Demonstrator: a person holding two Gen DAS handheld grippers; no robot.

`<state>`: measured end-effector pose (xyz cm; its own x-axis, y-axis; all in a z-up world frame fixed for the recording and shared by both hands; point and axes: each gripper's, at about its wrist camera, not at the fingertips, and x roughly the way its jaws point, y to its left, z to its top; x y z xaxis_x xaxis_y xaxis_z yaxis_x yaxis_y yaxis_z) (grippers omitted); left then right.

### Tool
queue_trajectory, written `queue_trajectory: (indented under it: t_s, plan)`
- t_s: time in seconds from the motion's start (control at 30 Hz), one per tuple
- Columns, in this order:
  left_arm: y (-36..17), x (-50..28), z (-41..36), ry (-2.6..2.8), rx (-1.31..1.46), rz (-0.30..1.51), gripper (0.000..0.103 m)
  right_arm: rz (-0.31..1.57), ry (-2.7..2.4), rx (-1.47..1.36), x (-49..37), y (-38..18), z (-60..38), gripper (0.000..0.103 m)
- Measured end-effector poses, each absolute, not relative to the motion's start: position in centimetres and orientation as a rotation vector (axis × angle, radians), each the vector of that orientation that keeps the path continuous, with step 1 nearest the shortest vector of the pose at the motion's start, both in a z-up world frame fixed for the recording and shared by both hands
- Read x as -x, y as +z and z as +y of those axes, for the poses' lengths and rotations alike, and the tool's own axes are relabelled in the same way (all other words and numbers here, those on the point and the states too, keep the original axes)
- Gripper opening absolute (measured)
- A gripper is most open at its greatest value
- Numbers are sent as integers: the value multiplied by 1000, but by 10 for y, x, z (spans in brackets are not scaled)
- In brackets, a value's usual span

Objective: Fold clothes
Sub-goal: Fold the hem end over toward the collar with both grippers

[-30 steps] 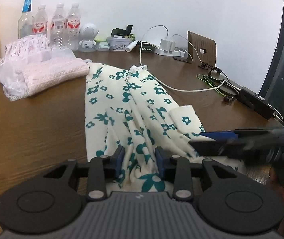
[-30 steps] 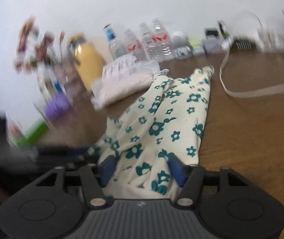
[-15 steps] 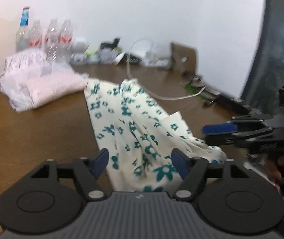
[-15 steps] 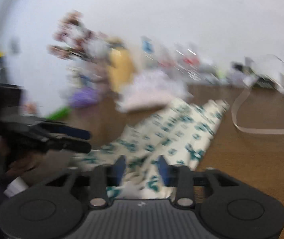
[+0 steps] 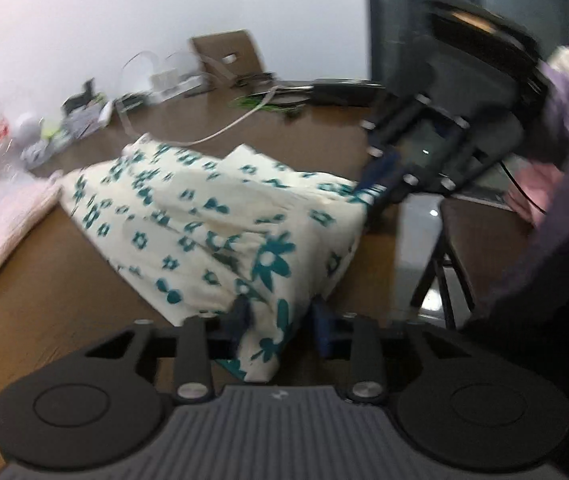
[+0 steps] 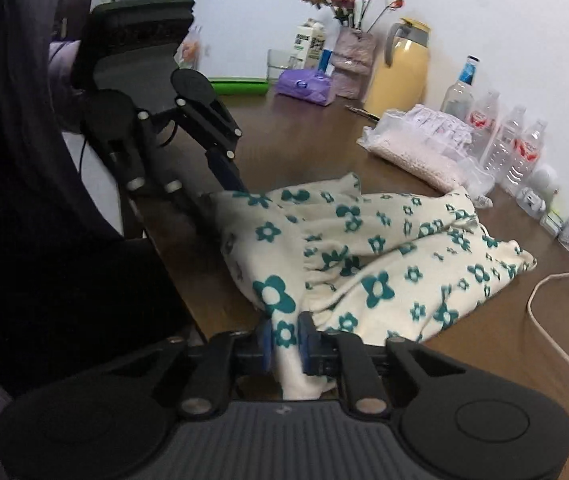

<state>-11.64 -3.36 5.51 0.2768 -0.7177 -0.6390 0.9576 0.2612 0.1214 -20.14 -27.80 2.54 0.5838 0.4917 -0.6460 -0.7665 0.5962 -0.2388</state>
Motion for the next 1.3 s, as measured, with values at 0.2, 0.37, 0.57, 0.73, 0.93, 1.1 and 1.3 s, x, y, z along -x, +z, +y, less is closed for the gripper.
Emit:
queue_trajectory:
  t_s: [0.2,0.37,0.57,0.73,0.93,1.1,1.3]
  plan:
    - [59,144,-36,-1314,-785,234,93,457,867,676,193,10,-249,59]
    - [41,151,-50,-1347,-924,163,93,607,995,478,162,14,-259,12]
    - [20,172,-37,-1359,-1002,-141,93,719,1265,-1,137,33,-321,11]
    - [35,152,-54,-1407,-843,1,18,715,1237,-104,134,38,-337,17]
    - [60,52,-57,-1541,-250,516,17,439,999,14,197,43,-359,98]
    - [45,4,-60,-1635,33,758,17,308,861,116,211,18,-356,89]
    - [47,0,-53,-1430,-11,794,94,510,1024,-233,137,5,-367,20]
